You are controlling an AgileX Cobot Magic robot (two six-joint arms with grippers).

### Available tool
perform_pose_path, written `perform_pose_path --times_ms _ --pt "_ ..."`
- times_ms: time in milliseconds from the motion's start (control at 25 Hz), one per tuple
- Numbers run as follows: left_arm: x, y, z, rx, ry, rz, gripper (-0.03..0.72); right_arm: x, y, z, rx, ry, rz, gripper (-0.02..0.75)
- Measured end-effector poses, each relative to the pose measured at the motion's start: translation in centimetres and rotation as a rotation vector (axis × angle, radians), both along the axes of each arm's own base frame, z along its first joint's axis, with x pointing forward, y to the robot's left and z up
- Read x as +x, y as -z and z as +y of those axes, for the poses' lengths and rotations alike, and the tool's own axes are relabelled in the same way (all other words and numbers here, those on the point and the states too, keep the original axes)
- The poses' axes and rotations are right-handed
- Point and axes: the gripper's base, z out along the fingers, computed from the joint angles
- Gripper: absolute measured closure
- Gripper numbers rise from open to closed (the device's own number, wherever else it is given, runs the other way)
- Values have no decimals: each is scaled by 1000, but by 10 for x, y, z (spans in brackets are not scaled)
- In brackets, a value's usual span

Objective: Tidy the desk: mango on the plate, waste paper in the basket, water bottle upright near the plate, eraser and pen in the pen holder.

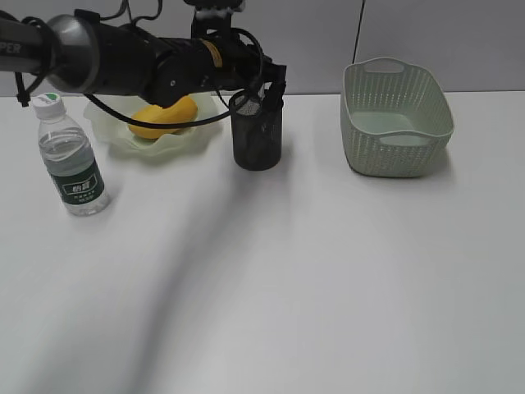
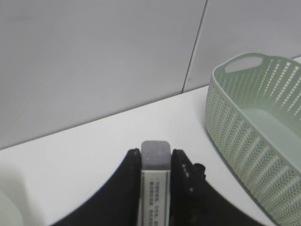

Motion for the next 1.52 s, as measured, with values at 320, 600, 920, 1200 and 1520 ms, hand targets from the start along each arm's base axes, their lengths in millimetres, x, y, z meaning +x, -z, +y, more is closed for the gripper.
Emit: perform_pose_path --times_ms 320,600,920,1200,1520 --pt "1 22 1 52 -12 73 543 0 0 0 0 0 0 377" --pt "0 24 2 63 -16 86 400 0 0 0 0 0 0 384" --pt "-3 -16 2 -1 -6 -8 232 0 0 0 0 0 0 386" --pt "-18 -90 16 84 40 -189 240 0 0 0 1 0 0 387" --pt "-18 -130 99 384 -250 37 241 0 0 0 1 0 0 387"
